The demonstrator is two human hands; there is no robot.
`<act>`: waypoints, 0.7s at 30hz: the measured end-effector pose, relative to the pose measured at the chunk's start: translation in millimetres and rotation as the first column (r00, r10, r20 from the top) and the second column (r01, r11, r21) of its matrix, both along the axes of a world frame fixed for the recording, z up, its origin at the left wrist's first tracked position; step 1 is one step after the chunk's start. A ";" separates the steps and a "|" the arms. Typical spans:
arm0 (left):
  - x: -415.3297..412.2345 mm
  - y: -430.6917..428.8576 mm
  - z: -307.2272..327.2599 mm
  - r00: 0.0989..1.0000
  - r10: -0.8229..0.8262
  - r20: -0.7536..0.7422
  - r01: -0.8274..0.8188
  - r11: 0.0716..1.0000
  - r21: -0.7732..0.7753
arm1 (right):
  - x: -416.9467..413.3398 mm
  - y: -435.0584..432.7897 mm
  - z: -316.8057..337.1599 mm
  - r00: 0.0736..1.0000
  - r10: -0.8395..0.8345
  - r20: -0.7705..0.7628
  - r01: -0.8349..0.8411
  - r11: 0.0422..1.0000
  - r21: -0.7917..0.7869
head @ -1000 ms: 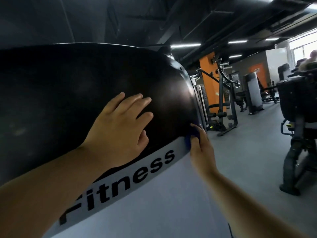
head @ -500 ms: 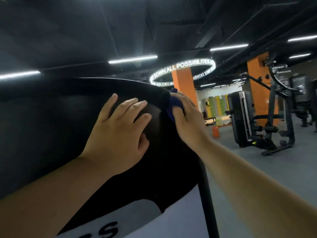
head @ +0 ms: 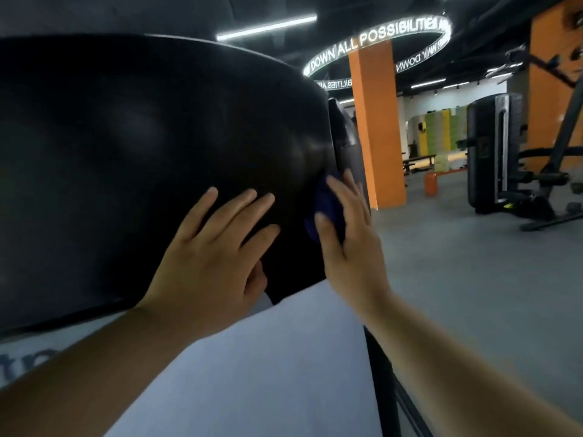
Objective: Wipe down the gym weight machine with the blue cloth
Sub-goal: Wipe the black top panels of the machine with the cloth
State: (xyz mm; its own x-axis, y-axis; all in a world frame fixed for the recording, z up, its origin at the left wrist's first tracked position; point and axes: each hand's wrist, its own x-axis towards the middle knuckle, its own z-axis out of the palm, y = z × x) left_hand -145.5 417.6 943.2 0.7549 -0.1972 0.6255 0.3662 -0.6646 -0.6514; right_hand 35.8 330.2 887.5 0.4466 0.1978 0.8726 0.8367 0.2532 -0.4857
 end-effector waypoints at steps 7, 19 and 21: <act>-24.0 11.2 -29.5 0.998 -0.033 0.054 0.032 0.999 0.019 | -36.5 7.4 -112.9 0.996 -0.079 0.040 0.083 0.992 -0.091; -75.5 28.1 -53.5 0.987 0.038 0.159 -0.032 0.999 -0.039 | -81.9 30.6 -69.5 0.982 -0.056 -0.178 0.074 0.993 0.092; -86.3 34.5 -58.6 0.984 0.059 0.169 -0.050 0.997 -0.054 | -106.0 30.7 -104.8 0.996 -0.029 -0.079 0.030 0.999 0.015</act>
